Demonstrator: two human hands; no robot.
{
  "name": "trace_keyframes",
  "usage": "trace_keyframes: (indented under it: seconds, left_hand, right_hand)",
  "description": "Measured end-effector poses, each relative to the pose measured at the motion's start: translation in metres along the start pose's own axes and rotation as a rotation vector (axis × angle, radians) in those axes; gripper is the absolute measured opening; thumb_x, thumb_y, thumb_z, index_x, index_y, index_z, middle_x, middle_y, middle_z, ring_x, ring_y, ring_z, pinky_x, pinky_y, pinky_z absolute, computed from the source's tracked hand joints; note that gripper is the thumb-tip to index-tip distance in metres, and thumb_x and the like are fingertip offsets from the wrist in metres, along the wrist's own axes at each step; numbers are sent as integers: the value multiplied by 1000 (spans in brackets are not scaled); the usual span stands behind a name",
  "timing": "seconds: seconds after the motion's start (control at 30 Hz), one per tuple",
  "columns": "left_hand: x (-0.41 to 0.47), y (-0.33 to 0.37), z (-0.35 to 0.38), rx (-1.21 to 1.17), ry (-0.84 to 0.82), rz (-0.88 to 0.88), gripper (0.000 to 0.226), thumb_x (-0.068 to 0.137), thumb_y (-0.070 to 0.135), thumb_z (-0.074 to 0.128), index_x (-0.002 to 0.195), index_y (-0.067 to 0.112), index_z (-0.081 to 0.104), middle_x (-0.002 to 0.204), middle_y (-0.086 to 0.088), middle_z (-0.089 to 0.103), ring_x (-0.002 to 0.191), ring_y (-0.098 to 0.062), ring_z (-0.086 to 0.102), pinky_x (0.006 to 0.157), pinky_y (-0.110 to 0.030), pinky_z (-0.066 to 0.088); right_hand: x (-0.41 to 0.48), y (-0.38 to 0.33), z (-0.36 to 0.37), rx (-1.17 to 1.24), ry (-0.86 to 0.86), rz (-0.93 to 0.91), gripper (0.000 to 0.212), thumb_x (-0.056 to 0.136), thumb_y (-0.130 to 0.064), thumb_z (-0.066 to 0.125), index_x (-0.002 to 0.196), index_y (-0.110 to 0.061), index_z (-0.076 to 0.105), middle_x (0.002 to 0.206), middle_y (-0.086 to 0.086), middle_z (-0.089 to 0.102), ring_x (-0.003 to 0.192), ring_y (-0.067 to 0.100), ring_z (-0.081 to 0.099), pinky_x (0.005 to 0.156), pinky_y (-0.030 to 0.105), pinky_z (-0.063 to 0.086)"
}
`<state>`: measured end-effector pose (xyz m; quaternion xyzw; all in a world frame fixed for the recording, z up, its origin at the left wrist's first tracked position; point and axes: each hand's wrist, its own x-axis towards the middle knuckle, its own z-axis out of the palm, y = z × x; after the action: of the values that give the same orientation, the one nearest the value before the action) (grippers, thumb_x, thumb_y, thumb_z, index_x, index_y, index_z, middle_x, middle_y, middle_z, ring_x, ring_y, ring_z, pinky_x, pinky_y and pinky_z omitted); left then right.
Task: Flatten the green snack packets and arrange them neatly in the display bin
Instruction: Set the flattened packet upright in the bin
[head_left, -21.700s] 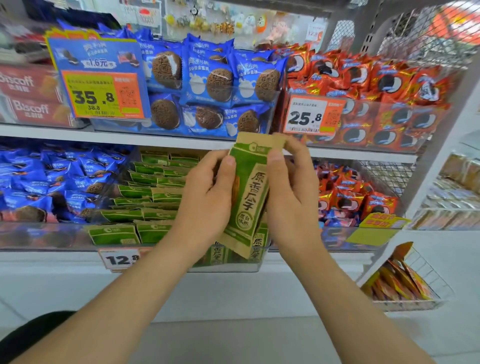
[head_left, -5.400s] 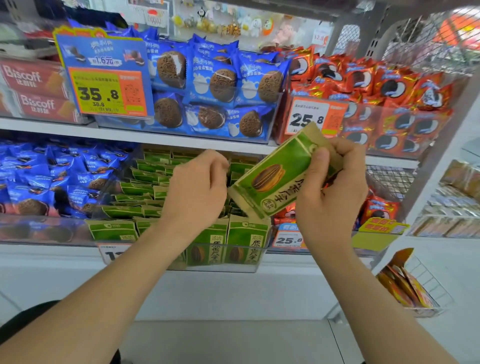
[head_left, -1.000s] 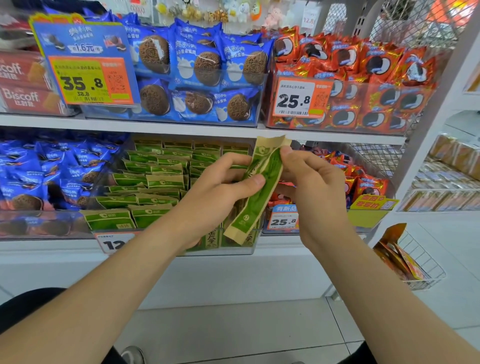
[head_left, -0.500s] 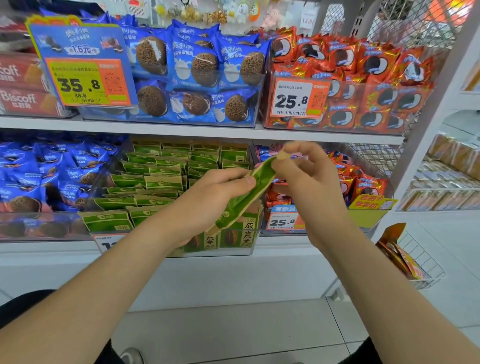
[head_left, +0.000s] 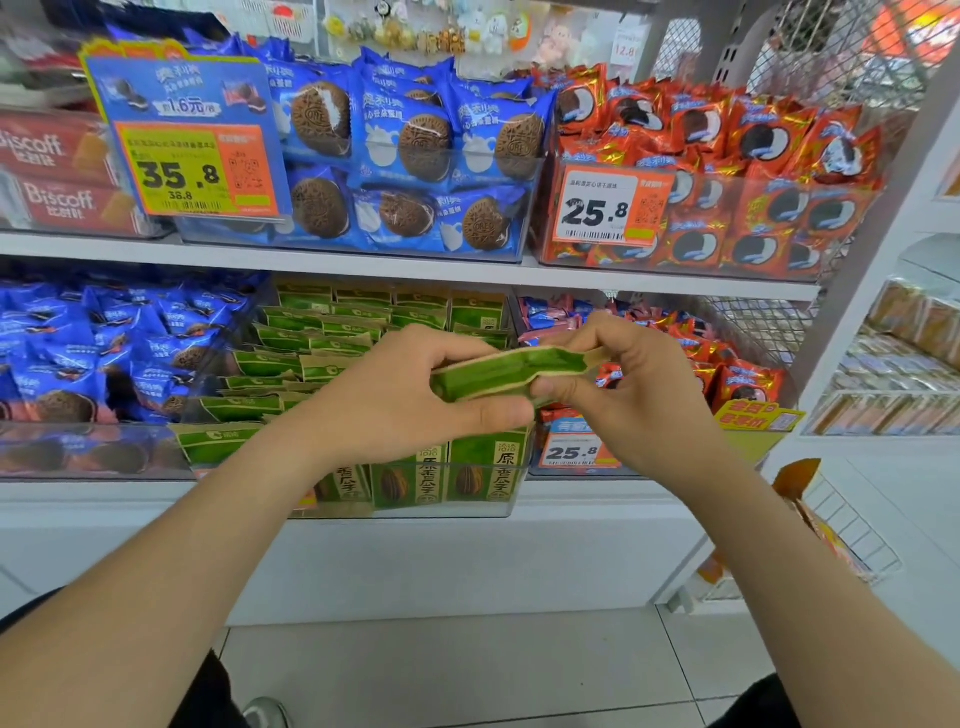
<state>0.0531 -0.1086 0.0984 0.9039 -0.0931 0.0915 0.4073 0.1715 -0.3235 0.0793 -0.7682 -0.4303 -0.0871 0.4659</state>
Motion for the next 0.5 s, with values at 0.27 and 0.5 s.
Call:
trace_keyframes:
  seconds: [0.27,0.5]
  left_hand:
    - [13,-27,-10,226,199,55,36,104,46,61,139,49,64,106,24,79,78,0,69,76,-22,55]
    - [43,-67,-10,466,236,-220,48,107,24,59,154,22,51,149,-4,60,136,-21,58,118,-47,44]
  right_hand:
    - [12,-7,3,-30,113,-88,24,99,-16,74,123,-20,79,92,-35,72,92,-7,70,84,11,52]
    - [33,14,11,-480,430,-390,24,96,-2,71,115,-10,81,101,1,82,93,25,78,82,41,63]
